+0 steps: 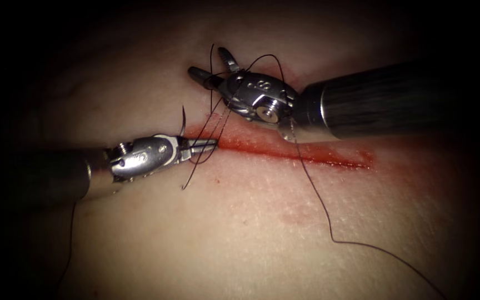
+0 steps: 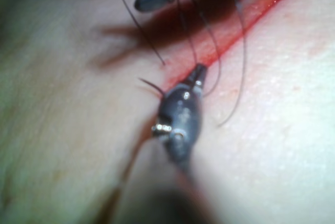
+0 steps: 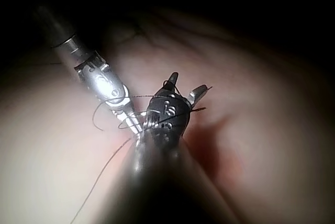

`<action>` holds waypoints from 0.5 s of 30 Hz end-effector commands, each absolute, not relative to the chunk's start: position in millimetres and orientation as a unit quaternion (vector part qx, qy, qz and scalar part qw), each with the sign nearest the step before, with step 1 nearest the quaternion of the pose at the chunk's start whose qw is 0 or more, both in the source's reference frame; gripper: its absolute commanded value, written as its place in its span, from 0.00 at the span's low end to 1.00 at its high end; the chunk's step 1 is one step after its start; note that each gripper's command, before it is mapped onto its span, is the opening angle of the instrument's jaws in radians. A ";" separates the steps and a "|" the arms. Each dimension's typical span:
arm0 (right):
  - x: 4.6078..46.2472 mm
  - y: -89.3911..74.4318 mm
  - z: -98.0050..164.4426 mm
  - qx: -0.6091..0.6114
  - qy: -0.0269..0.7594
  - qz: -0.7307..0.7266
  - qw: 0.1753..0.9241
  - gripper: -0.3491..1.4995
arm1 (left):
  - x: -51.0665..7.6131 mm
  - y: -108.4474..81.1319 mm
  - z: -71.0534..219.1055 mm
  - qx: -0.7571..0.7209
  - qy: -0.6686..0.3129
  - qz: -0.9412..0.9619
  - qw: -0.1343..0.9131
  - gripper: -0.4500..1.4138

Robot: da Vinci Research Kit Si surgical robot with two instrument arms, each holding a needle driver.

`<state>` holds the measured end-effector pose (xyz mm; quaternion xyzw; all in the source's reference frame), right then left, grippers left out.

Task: Wound Closure
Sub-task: Grab the short suture end with the right gripper.

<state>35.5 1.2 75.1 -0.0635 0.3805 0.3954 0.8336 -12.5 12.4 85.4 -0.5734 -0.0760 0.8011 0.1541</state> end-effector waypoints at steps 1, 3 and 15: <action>36.2 1.0 76.1 -0.058 0.380 0.396 0.834 0.93 | -13.0 12.2 86.0 -0.574 -0.077 0.801 0.154 0.05; 36.2 1.0 76.3 -0.057 0.379 0.400 0.832 0.93 | -13.0 12.2 86.0 -0.574 -0.078 0.801 0.154 0.05; 36.3 1.7 80.8 -0.030 0.346 0.423 0.837 0.91 | -13.0 12.1 85.8 -0.571 -0.078 0.803 0.153 0.05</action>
